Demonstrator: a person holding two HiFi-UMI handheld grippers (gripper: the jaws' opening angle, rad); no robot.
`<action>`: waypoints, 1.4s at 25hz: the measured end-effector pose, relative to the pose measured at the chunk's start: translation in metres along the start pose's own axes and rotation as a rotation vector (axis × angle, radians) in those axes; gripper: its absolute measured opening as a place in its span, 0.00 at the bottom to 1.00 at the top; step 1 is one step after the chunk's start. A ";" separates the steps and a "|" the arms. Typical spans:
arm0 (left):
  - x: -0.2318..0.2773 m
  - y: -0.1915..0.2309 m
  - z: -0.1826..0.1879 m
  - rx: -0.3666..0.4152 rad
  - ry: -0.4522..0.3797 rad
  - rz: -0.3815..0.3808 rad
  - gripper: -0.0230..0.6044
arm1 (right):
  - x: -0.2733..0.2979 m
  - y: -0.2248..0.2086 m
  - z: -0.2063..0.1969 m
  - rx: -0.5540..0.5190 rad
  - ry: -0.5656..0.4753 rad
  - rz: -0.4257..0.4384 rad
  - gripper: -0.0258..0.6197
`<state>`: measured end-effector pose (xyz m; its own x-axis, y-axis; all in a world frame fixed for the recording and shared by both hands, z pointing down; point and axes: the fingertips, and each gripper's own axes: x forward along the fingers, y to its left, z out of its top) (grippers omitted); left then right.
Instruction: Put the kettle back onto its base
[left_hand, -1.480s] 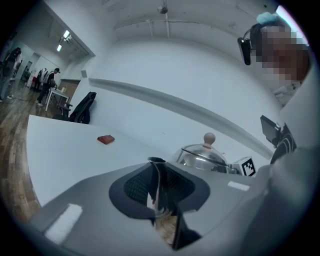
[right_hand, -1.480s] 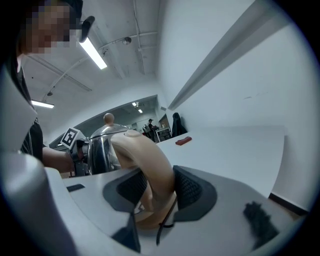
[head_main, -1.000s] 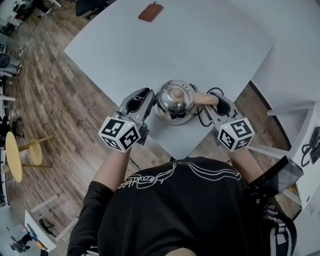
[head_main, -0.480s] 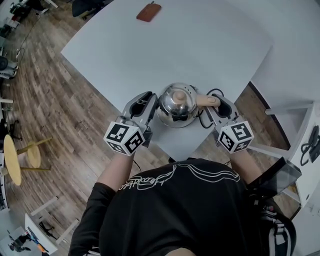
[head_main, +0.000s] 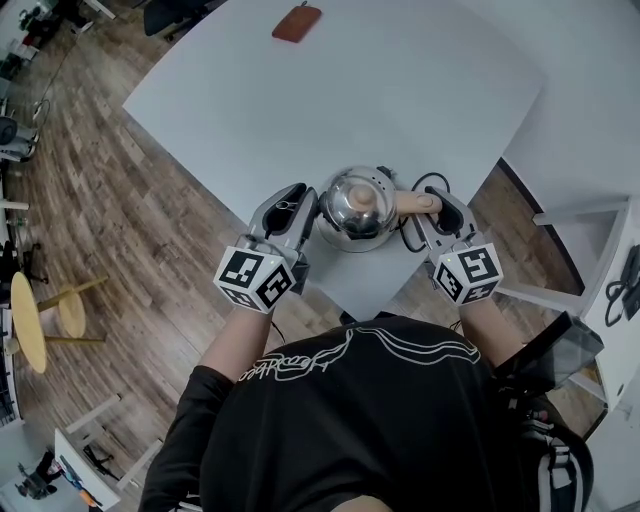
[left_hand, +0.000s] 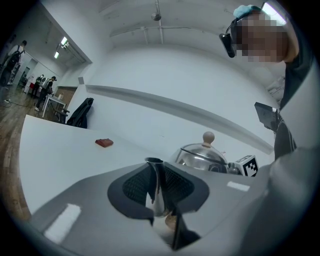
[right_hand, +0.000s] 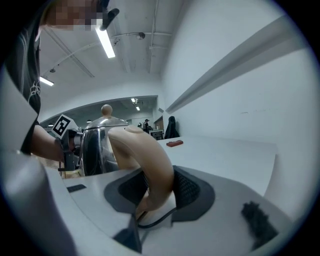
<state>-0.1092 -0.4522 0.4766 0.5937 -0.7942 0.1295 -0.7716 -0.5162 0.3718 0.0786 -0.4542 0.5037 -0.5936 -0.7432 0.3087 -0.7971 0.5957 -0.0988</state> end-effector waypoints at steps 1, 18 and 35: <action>0.000 0.000 0.000 -0.001 -0.004 0.004 0.12 | 0.000 0.000 0.000 -0.006 -0.001 -0.003 0.26; -0.053 -0.009 -0.002 -0.082 0.014 0.016 0.28 | -0.050 0.008 -0.006 0.090 0.001 -0.042 0.33; -0.181 -0.193 0.005 -0.117 0.114 -0.312 0.02 | -0.197 0.190 0.026 0.072 -0.037 0.126 0.05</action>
<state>-0.0692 -0.2106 0.3766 0.8233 -0.5600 0.0922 -0.5216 -0.6827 0.5117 0.0413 -0.2029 0.3993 -0.6922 -0.6753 0.2548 -0.7210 0.6627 -0.2025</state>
